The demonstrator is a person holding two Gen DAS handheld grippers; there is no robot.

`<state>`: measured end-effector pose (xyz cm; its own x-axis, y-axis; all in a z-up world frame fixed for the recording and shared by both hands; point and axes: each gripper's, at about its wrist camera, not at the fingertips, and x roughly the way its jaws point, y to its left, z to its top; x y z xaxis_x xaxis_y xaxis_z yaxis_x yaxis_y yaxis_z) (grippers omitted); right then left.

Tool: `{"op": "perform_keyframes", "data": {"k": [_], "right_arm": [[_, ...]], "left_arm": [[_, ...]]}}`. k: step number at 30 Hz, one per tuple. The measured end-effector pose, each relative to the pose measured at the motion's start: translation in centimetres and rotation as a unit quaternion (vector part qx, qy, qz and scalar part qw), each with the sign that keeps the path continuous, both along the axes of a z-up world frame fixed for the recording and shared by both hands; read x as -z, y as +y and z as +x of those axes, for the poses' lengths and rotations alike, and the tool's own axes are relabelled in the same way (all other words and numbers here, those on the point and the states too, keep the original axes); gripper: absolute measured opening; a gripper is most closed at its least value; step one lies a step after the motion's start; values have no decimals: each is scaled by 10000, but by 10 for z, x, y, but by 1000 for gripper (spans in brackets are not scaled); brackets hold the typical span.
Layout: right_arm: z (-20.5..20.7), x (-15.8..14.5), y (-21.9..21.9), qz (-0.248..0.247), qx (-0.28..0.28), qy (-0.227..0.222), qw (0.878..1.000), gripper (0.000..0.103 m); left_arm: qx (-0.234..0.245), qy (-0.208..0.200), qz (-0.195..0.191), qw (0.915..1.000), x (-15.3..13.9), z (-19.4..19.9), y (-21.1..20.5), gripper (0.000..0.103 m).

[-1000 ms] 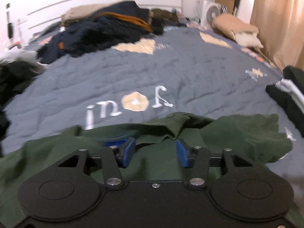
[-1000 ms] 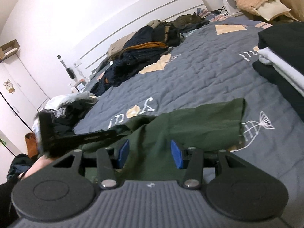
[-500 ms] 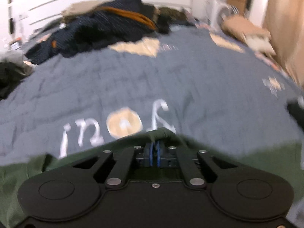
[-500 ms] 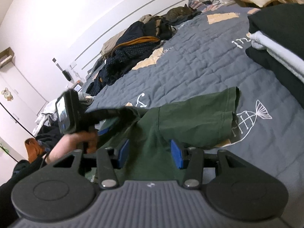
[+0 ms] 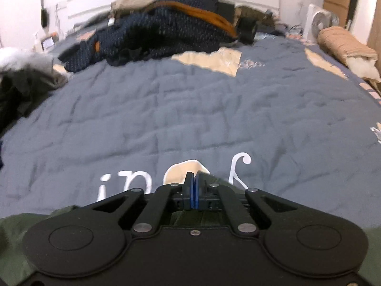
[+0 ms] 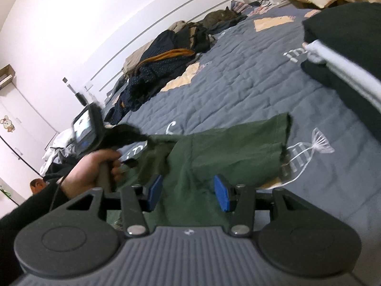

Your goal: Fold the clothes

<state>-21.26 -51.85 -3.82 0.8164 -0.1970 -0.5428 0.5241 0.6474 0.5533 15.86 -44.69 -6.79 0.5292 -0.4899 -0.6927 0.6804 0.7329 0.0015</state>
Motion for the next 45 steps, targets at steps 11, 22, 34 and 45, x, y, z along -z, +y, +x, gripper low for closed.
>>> {"op": "perform_keyframes", "data": {"k": [11, 22, 34, 45], "right_arm": [[-70, -4, -65, 9, 1219, 212, 9923, 48], [-100, -1, -83, 228, 1466, -221, 9887, 48], [-108, 0, -92, 383, 1560, -371, 9863, 49], [-112, 1, -94, 455, 1626, -449, 9846, 49]], "left_arm": [[2141, 46, -370, 9761, -20, -147, 0, 40], [3289, -699, 123, 9417, 28, -274, -37, 40], [2698, -48, -157, 9628, 42, -265, -61, 17], [2656, 2976, -1224, 9088, 21, -203, -35, 29]]}}
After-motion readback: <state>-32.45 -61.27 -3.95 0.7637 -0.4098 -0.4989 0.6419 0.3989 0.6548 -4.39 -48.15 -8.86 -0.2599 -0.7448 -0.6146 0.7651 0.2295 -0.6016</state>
